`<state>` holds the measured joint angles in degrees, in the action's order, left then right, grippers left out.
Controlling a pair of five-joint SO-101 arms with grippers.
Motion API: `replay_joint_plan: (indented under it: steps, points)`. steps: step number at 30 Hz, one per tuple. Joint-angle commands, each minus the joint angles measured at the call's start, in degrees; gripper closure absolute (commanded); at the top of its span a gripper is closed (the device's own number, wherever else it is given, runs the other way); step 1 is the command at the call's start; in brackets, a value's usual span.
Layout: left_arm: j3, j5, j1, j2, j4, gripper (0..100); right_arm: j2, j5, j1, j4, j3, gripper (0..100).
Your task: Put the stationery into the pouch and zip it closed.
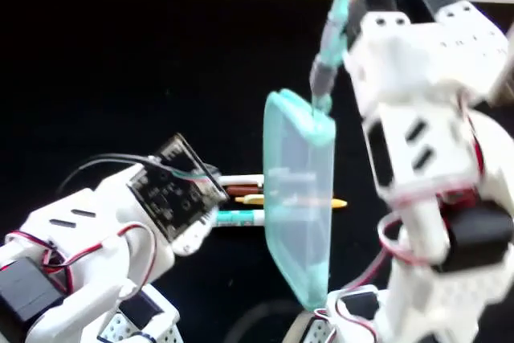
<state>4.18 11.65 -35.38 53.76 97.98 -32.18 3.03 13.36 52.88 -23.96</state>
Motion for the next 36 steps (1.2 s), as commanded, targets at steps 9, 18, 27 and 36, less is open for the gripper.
replay_joint_plan:
  steps: [9, 18, 27, 36]
  points:
    - [9.36, 0.53, -14.64, -14.73, -14.51, 99, 3.91, 0.26, 4.62, 4.70, -1.89, 98.9]
    - [15.69, 0.53, -19.65, -16.92, -17.14, 99, 4.62, 0.26, 4.35, 6.55, -19.21, 98.9]
    - [19.30, 0.62, -12.70, -16.92, -17.49, 99, 4.00, 0.18, 1.10, 6.81, -24.40, 98.9]
    - [22.81, 9.49, 7.34, -17.01, -17.76, 99, 4.00, 0.44, 1.45, 9.71, -24.57, 98.9]
